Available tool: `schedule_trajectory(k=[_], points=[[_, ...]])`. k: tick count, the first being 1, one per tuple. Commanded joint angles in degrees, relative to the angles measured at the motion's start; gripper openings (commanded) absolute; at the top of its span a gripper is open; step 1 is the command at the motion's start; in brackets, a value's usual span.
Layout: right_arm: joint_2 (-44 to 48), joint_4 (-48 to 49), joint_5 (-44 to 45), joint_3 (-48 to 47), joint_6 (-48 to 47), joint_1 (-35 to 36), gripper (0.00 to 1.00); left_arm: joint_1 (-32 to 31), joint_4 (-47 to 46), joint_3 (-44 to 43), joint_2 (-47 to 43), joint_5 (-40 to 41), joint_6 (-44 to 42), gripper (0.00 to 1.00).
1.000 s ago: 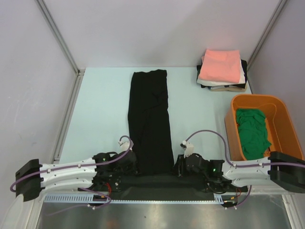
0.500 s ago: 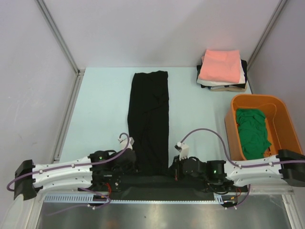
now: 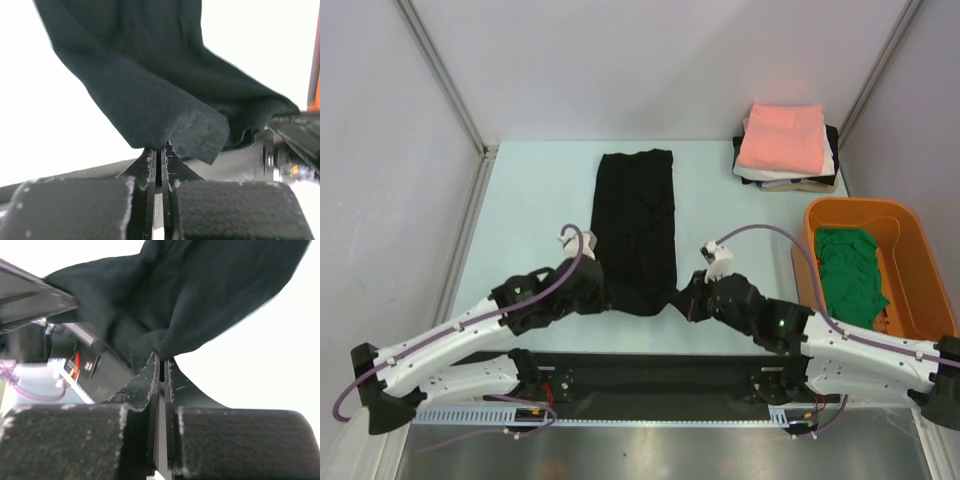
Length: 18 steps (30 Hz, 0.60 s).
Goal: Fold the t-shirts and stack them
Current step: Fold the tshirt
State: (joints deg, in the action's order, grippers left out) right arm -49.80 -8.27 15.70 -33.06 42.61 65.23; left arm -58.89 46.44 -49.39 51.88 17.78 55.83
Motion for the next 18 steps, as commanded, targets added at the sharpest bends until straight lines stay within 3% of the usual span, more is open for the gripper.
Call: schedule_trajectory(k=[1, 9, 18], points=[[-3.4, 0.4, -6.6, -4.7, -6.3, -7.0, 0.00, 8.3, -1.9, -6.0, 2.3, -2.4, -10.5, 0.00], [-16.9, 4.5, -19.7, -12.7, -11.1, -21.4, 0.00, 23.7, -5.9, -15.3, 16.0, -9.9, -19.8, 0.00], [-31.5, 4.3, -28.1, -25.4, -16.1, -31.7, 0.00, 33.8, -6.8, -26.4, 30.2, -14.3, -24.8, 0.00]])
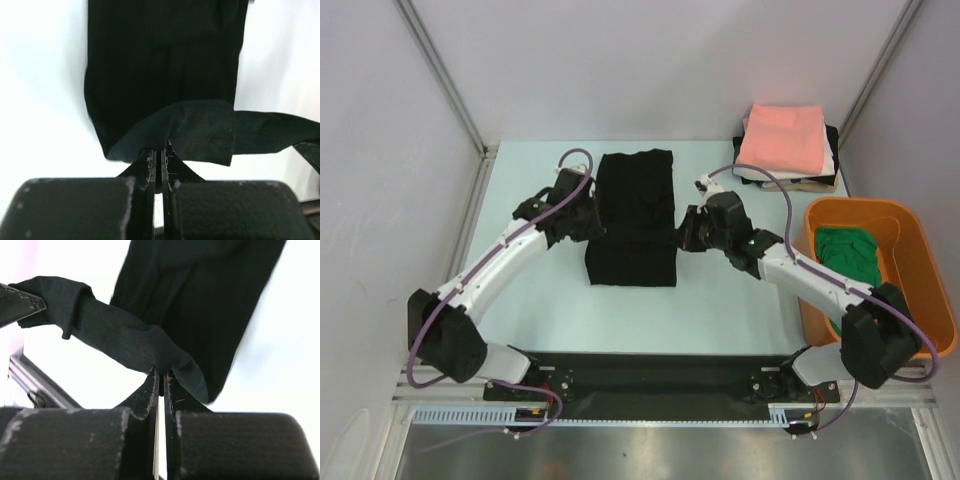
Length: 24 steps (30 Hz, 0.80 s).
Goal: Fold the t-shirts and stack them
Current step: Fold the tshirt
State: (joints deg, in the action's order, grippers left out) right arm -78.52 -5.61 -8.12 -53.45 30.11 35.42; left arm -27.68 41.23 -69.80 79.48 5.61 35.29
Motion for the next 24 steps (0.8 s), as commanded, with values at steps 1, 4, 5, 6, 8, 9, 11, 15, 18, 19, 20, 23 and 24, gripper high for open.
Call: schedule_trajectory(k=[1, 4, 5, 6, 8, 9, 11, 15, 18, 19, 20, 23, 24], points=[[-5.0, 1.2, -4.5, -7.2, -3.7, -2.2, 0.00, 3.2, -1.5, -7.0, 3.9, -2.5, -4.8, 0.00], [-9.7, 1.2, -6.0, -9.6, -4.7, -3.9, 0.00, 5.2, -0.5, -11.8, 10.0, -3.5, -6.2, 0.00], [-10.8, 1.4, -6.9, -11.0, -4.7, -4.3, 0.00, 5.6, 0.2, -12.9, 11.6, -4.0, -6.4, 0.00], [-11.9, 1.5, -7.4, -11.8, -4.9, -5.1, 0.00, 6.3, 0.5, -14.9, 14.4, -4.1, -6.5, 0.00], [-15.2, 1.5, -8.3, -13.9, -4.9, -5.7, 0.00, 7.0, 0.4, -16.5, 18.4, -5.1, -6.9, 0.00], [-16.5, 1.5, -8.6, -14.7, -5.1, -6.3, 0.00, 7.5, 0.4, -18.3, 19.8, -5.2, -7.4, 0.00], [-19.5, 1.7, -9.4, -16.9, -5.1, -6.8, 0.00, 7.9, 1.2, -20.5, 23.8, -5.2, -7.7, 0.00], [-24.3, 1.2, -10.2, -20.8, -5.2, -7.7, 0.00, 9.2, 2.1, -25.1, 30.0, -5.2, -8.2, 0.00], [-28.3, 0.4, -9.8, -23.5, -5.1, -8.3, 0.00, 10.4, 3.1, -28.5, 35.2, -7.6, -8.4, 0.01], [-29.3, 0.1, -9.7, -24.3, -5.1, -8.5, 0.00, 10.5, 3.4, -29.6, 36.5, -8.1, -8.5, 0.00], [-30.5, -0.5, -9.2, -25.5, -5.1, -8.7, 0.00, 10.8, 3.6, -30.6, 37.7, -8.2, -8.6, 0.01], [-36.8, -4.7, -7.2, -32.4, -4.3, -10.2, 0.04, 11.9, 4.9, -36.4, 43.1, -9.9, -8.9, 0.23], [-38.5, -8.1, -6.6, -34.6, -3.7, -10.6, 0.19, 12.6, 6.8, -41.9, 46.6, -10.6, -9.8, 0.33]])
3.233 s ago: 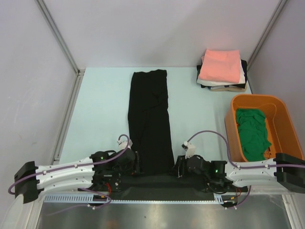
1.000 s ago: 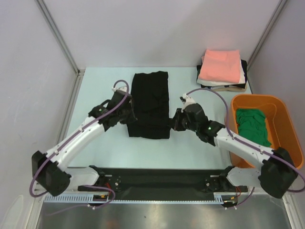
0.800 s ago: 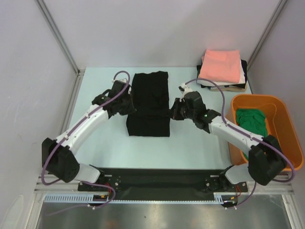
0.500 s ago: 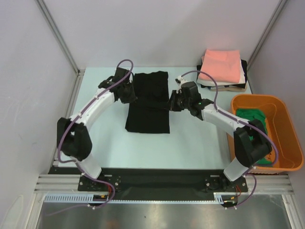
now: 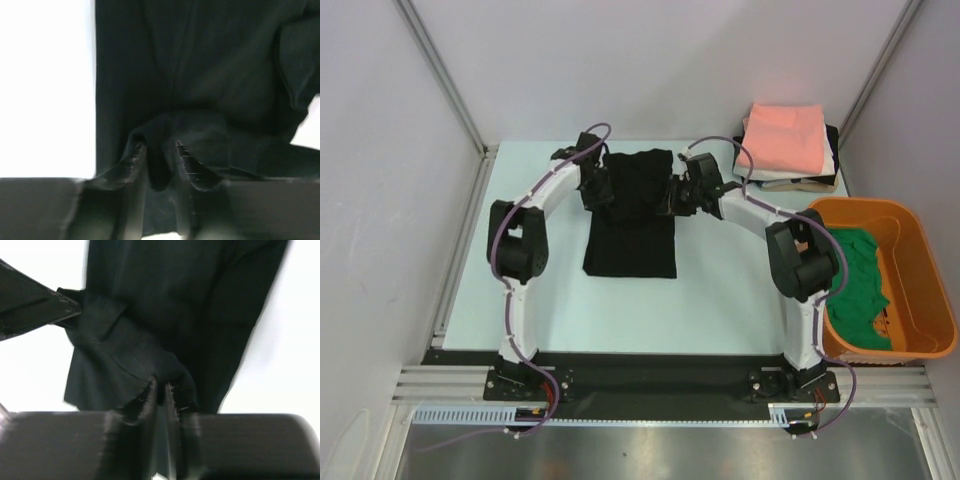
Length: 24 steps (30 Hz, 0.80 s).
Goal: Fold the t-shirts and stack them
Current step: Fold the tshirt
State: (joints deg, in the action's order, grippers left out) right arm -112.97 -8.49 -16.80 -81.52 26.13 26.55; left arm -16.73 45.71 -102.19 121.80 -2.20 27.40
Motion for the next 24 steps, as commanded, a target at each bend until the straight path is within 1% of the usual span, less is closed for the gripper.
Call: schedule_trajectory(k=[1, 2, 3, 4, 5, 6, 7, 8, 10, 11, 12, 13, 14, 15, 16, 17, 18, 19, 20, 21, 22, 23, 24], points=[[-7.3, -6.0, 2.0, -11.3, 0.6, -2.5, 0.31, 2.0, 4.4, -13.1, 6.2, -2.9, -2.0, 0.46], [-8.7, -6.8, 1.0, -13.6, 0.2, -3.5, 0.45, 3.0, 6.5, -16.8, 9.8, -2.5, -1.8, 0.51], [-9.8, -9.0, 0.9, -16.5, -0.5, -3.9, 0.58, 3.5, 8.9, -22.4, 11.0, -2.8, -1.5, 0.62], [-11.5, -10.4, 1.4, -18.9, -1.2, -4.2, 0.62, 4.2, 10.0, -24.8, 12.0, -3.3, -1.4, 0.65], [-12.0, -12.0, 2.6, -23.5, -1.7, -5.0, 0.66, 5.4, 11.0, -26.8, 12.9, -3.6, -1.2, 0.67], [-12.3, -15.4, 3.2, -25.2, -2.6, -5.5, 0.68, 5.9, 12.4, -28.5, 12.7, -3.3, -0.8, 0.68], [-12.0, -16.6, 3.3, -26.1, -2.8, -5.9, 0.68, 6.4, 12.6, -28.5, 12.1, -2.8, -0.9, 0.70], [-9.7, -17.1, 3.3, -25.0, -3.2, -6.5, 0.68, 6.7, 12.9, -27.8, 9.6, -2.2, -0.9, 0.71], [-6.0, -15.2, 3.3, -20.2, -3.3, -7.2, 0.69, 7.0, 12.0, -21.9, 5.8, -0.4, -1.2, 0.74], [-1.1, -13.9, 3.1, -17.3, -3.1, -7.1, 0.70, 7.1, 11.2, -19.0, 1.4, -0.2, -1.4, 0.75], [1.1, -11.5, 2.7, -10.5, -2.8, -6.9, 0.71, 7.0, 8.5, -11.8, -1.3, -0.4, -1.6, 0.75], [3.4, -10.4, 1.6, -7.3, -1.8, -6.3, 0.72, 7.0, 6.8, -7.7, -3.9, -0.5, -1.6, 0.76], [5.5, -9.3, 1.0, -4.1, -1.4, -5.9, 0.73, 7.0, 5.5, -3.8, -9.1, -0.5, -1.6, 0.76], [9.0, -7.3, 0.5, 2.3, -1.0, -5.0, 0.75, 6.9, 2.6, 4.3, -11.8, -0.9, -1.1, 0.77], [10.6, -6.5, -0.1, 5.0, 0.1, -3.5, 0.76, 7.0, 0.7, 8.6, -14.5, -1.7, -0.9, 0.77], [12.0, -5.5, -0.6, 8.4, 0.8, -2.6, 0.76, 6.8, -1.1, 13.0, -19.8, -2.3, -0.5, 0.77], [14.7, -2.6, -1.6, 11.3, 1.4, -1.9, 0.78, 6.6, -5.0, 21.3, -22.4, -3.0, 0.3, 0.78], [15.7, -1.1, -3.1, 17.0, 2.2, -0.9, 0.79, 6.5, -6.8, 25.2, -24.7, -4.2, 0.6, 0.79], [16.6, 0.2, -3.7, 19.4, 4.2, -0.6, 0.80, 6.4, -8.3, 28.7, -28.8, -4.6, 1.7, 0.80], [17.9, 3.1, -4.4, 21.6, 4.9, -0.3, 0.80, 6.3, -11.0, 34.9, -30.5, -5.4, 2.3, 0.81], [18.5, 4.6, -5.6, 25.8, 5.9, 0.0, 0.80, 6.2, -12.4, 37.7, -32.0, -7.1, 2.7, 0.81], [18.7, 5.8, -6.0, 27.2, 6.9, 0.3, 0.80, 6.0, -13.9, 40.1, -34.3, -8.1, 3.3, 0.82], [18.7, 7.9, -6.6, 28.6, 7.1, 0.7, 0.80, 6.0, -16.2, 44.5, -35.3, -9.0, 4.5, 0.82]])
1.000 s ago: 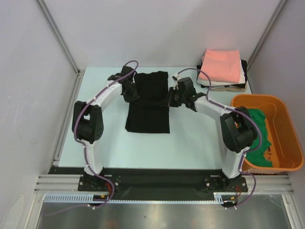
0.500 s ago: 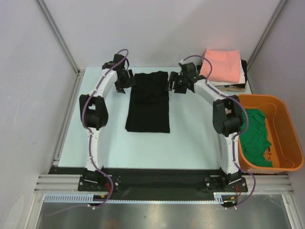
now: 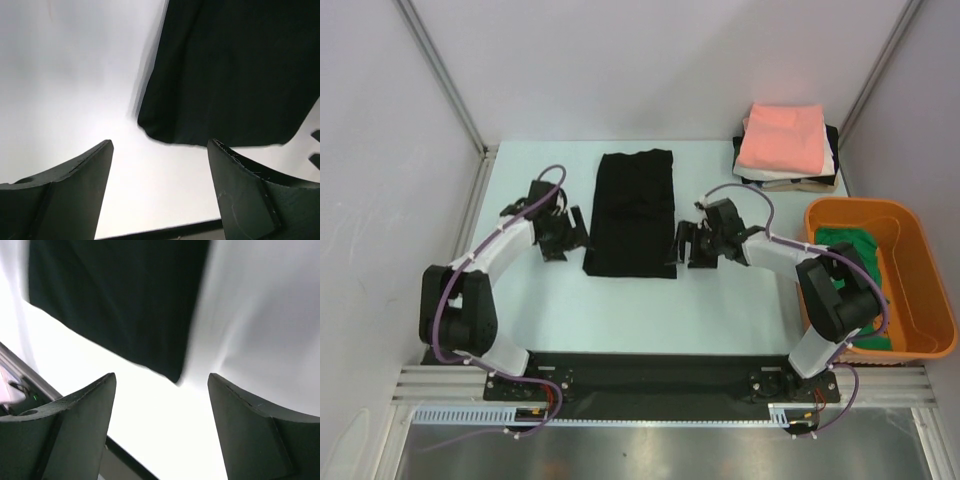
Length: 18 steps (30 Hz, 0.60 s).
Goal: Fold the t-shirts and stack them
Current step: Fold the tshirt
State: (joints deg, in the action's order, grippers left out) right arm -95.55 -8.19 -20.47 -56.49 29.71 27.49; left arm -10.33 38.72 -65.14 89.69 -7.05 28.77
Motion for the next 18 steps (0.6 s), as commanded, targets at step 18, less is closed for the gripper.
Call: schedule_trajectory(k=[18], points=[[-5.7, 19.4, -5.7, 11.5, 7.9, 2.1, 0.55, -3.5, -27.4, 23.6, -1.8, -8.0, 10.2, 0.73]])
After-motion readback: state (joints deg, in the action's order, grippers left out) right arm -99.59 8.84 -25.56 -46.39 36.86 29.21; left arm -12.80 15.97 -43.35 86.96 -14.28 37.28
